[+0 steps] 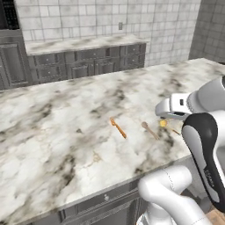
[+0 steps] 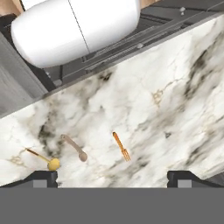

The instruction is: Organize the utensils by type. Pick up the wooden spoons from the counter and place them in the open cabinet. Then pick up the metallic utensils from the counter and place them in the open drawer.

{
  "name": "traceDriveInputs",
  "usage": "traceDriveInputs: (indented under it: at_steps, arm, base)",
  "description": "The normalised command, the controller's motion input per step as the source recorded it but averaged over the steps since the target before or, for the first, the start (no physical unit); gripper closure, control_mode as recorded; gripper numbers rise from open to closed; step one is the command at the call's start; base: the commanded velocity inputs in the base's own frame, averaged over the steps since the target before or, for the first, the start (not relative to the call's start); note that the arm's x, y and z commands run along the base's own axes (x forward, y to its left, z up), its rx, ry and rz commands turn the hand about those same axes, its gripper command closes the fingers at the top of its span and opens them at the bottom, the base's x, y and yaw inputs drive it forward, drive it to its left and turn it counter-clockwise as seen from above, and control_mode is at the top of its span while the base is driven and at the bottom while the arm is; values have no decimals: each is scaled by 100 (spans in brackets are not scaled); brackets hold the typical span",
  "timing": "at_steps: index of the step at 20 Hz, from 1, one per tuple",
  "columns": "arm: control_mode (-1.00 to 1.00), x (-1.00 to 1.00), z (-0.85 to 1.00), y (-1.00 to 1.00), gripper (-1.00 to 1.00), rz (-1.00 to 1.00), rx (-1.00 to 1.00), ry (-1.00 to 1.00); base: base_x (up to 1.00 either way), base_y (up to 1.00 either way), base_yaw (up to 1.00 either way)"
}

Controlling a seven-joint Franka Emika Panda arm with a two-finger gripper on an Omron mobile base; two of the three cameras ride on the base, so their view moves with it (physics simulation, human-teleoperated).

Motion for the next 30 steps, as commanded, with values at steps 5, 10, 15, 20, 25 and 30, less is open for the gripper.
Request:
traceDriveInputs:
  at_steps: [5,10,15,20,25,30]
  arm:
    - [-100,45,-5,-28,-100,0,1,-3]
    - [-100,42,-24,-10,-100,0,0,-2]
    - [-100,47,-69,0,-100,0,-13,0]
    - [-100,36,-48,-30,-100,0,-5,0]
    - [-100,38,-20,-34,-100,0,0,1]
    - [-100,54,-27,-3,-100,0,-7,12]
  base:
    - [0,0,0]
    - [0,0,0]
    - [0,0,0]
    - [0,0,0]
    - [0,0,0]
    - [0,0,0]
